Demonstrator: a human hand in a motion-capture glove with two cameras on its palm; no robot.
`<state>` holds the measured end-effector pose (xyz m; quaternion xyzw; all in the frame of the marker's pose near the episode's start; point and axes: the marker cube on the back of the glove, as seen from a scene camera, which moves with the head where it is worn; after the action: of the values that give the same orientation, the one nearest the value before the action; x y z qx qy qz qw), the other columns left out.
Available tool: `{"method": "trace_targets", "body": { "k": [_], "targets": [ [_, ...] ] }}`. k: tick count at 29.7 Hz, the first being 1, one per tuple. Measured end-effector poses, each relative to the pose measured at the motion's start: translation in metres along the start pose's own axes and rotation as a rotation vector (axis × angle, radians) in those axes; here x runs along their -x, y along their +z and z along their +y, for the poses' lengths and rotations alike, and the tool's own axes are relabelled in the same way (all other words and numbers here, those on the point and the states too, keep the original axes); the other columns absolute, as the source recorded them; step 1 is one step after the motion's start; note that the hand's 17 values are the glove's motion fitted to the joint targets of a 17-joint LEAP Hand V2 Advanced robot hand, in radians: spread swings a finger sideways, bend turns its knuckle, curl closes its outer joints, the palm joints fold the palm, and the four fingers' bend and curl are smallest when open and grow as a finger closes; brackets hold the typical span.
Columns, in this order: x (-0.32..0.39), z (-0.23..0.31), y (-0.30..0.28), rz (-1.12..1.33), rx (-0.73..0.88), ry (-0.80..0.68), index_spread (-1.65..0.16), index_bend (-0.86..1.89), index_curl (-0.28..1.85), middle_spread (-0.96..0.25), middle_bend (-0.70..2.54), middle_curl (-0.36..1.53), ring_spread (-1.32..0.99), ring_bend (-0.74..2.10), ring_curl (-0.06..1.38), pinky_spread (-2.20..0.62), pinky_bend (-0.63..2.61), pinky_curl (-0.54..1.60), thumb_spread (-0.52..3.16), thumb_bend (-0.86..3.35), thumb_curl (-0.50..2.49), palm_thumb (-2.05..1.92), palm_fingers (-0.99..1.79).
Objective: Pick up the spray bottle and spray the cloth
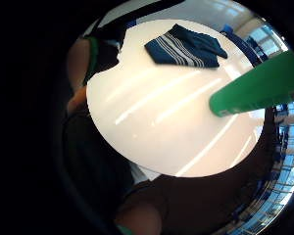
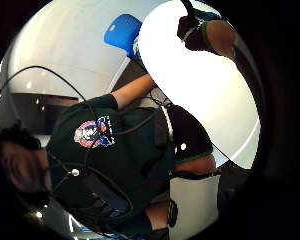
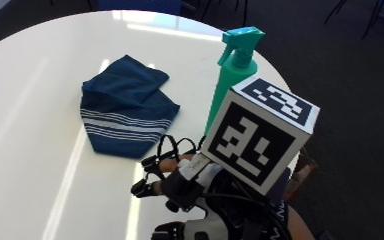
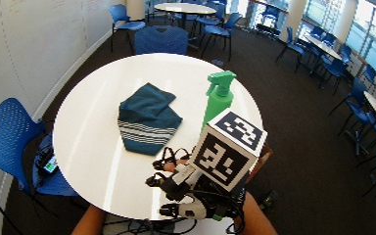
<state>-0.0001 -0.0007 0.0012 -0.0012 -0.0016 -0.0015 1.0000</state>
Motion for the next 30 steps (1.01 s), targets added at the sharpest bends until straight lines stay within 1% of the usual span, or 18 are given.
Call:
{"method": "trace_targets", "body": {
  "k": [1, 5, 11, 24, 30],
  "targets": [
    [0.0, -0.0001, 0.0003, -0.001, 0.001, -0.001, -0.22, 0.34, 0.1, -0.06, 0.22, 0.06, -0.05, 0.33, 0.08, 0.08, 0.32, 0.06, 0.42, 0.28, 0.09, 0.43, 0.75],
    [-0.0002, -0.0005, 0.0011, -0.003, 0.007, -0.002, -0.31, 0.34, 0.2, -0.08, 0.2, 0.12, -0.07, 0.34, 0.17, 0.12, 0.32, 0.15, 0.68, 0.3, 0.13, 0.49, 0.72],
    [0.0005, 0.0, 0.0023, -0.009, 0.002, -0.003, -0.37, 0.31, 0.25, -0.09, 0.19, 0.17, -0.09, 0.33, 0.21, 0.14, 0.3, 0.2, 0.91, 0.29, 0.17, 0.52, 0.71],
    [-0.0005, -0.0021, 0.0037, -0.008, -0.006, -0.004, -0.41, 0.26, 0.31, -0.1, 0.16, 0.23, -0.11, 0.3, 0.26, 0.16, 0.25, 0.25, 1.11, 0.21, 0.24, 0.55, 0.73],
    [-0.0028, -0.0028, -0.0034, 0.002, -0.071, 0.002, -0.42, 0.23, 0.33, -0.1, 0.16, 0.24, -0.11, 0.29, 0.27, 0.17, 0.23, 0.26, 1.15, 0.18, 0.26, 0.57, 0.74]
  ]
}}
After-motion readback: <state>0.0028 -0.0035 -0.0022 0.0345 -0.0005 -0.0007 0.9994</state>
